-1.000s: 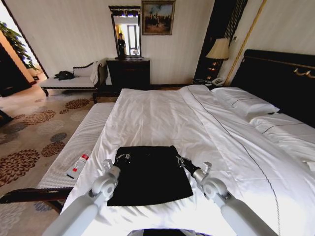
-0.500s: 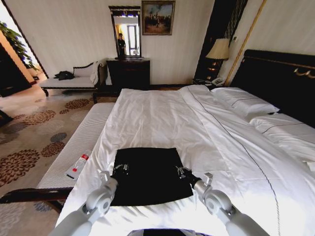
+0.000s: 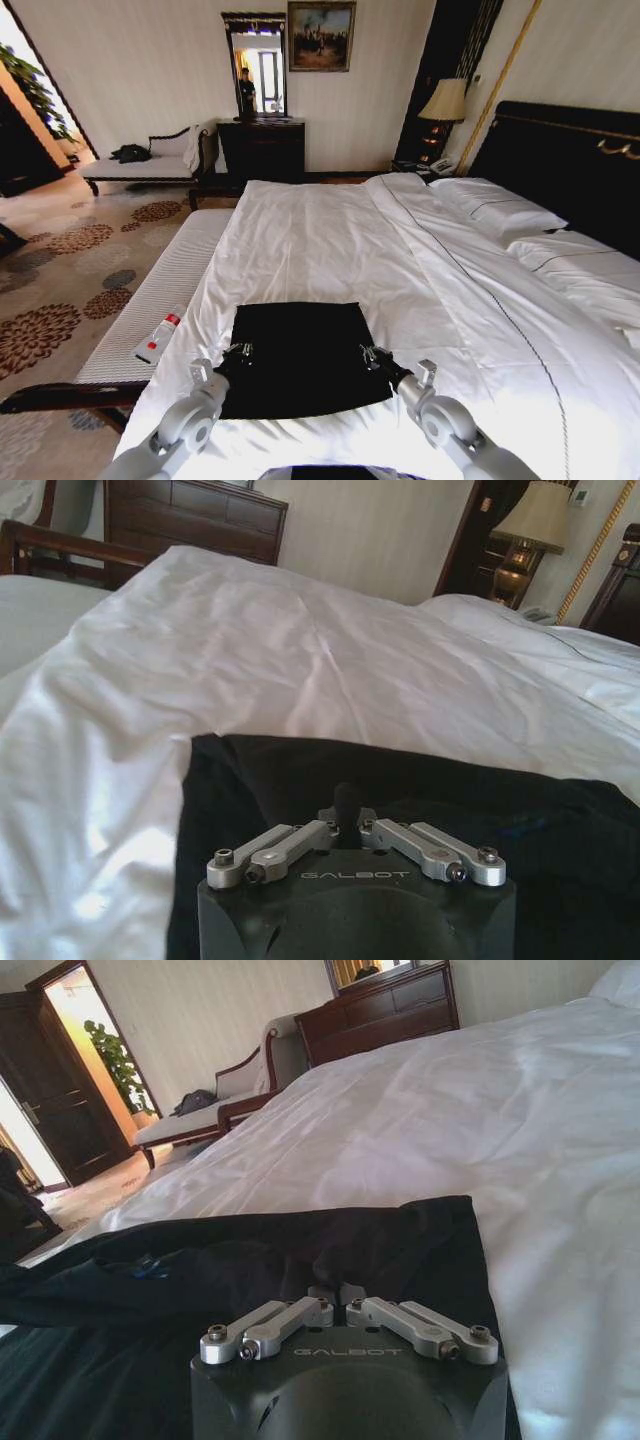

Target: Fold the clothes on the bed.

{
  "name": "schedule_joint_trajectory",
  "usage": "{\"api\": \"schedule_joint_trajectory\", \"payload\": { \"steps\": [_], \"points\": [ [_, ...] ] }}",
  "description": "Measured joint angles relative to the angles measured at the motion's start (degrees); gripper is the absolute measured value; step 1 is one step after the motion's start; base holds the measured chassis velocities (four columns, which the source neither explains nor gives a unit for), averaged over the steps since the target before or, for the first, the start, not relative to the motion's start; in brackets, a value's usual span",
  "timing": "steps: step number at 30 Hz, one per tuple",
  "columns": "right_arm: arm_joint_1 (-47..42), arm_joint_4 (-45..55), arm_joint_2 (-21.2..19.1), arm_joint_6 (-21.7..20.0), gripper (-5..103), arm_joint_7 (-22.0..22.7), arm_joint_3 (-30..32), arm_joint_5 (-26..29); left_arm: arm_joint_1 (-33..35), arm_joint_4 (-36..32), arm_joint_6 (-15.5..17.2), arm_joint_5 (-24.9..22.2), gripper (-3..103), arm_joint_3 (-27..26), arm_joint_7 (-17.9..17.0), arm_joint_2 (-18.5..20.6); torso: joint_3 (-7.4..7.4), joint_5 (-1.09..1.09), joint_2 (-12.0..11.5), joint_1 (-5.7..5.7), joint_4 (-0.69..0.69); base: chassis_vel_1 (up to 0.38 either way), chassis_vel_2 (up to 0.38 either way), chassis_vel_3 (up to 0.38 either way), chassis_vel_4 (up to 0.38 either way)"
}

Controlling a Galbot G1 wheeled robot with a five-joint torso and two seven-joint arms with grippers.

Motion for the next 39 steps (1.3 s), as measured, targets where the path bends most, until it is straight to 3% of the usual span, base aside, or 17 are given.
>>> {"api": "schedule_joint_trajectory", "payload": {
  "steps": [16,26,39],
  "points": [
    [-4.3,1.6,-1.2,0.5,1,-1.4,2.0,-1.9,5.1,-3.1,-0.1,1.5,1,-2.6,0.6,0.6,0.0,0.0,0.0,-0.01,0.0,0.0,0.0,0.0,0.0],
    [-5.0,-2.7,-0.3,2.8,1,-2.8,1.8,-4.8,8.3,-2.8,-0.5,4.4,1,-3.0,1.0,-4.4,0.0,0.02,0.0,0.0,0.0,0.0,0.0,0.0,0.0],
    [-7.9,-1.8,-1.0,3.5,1,-3.2,3.0,-5.2,11.4,-2.4,-1.3,8.1,1,-2.1,2.2,-4.7,0.0,0.0,0.0,0.0,0.0,0.0,0.0,0.0,0.0]
  ]
}}
